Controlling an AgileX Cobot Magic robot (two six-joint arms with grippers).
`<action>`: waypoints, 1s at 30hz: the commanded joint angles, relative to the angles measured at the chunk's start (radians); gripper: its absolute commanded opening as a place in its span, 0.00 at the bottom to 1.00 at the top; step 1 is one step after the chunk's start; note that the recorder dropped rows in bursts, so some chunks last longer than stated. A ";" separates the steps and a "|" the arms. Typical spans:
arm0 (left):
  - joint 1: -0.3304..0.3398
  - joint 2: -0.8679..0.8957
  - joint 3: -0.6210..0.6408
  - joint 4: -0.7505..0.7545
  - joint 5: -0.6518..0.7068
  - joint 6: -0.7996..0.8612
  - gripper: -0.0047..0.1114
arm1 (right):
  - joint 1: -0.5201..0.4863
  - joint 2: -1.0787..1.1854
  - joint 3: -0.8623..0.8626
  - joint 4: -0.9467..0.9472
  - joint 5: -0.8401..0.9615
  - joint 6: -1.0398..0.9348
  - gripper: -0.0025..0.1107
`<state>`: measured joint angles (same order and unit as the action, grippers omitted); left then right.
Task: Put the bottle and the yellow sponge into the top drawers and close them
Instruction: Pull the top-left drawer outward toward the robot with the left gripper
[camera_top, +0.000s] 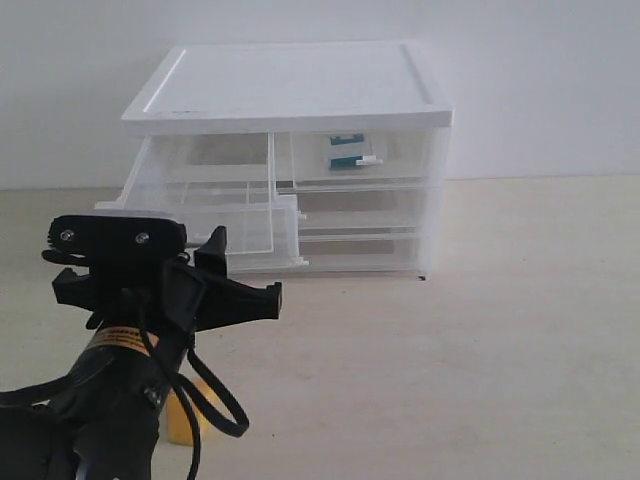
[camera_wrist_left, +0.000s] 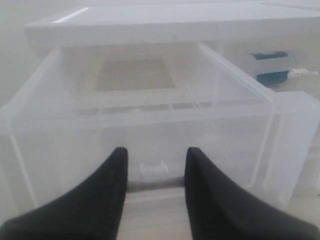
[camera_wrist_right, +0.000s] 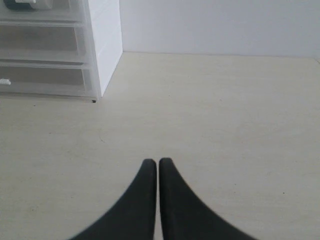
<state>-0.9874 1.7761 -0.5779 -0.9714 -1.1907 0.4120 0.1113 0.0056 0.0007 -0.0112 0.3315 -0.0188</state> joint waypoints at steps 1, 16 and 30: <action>-0.046 -0.002 0.009 -0.002 0.034 -0.007 0.08 | 0.002 -0.006 -0.001 0.001 -0.008 -0.001 0.02; -0.048 -0.002 0.009 -0.047 0.038 -0.007 0.68 | 0.002 -0.006 -0.001 0.001 -0.010 -0.001 0.02; -0.074 -0.002 0.009 -0.134 0.141 0.034 0.67 | 0.002 -0.006 -0.001 0.001 -0.010 -0.001 0.02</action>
<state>-1.0381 1.7761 -0.5758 -1.0797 -1.0696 0.4208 0.1113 0.0056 0.0007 -0.0112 0.3315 -0.0188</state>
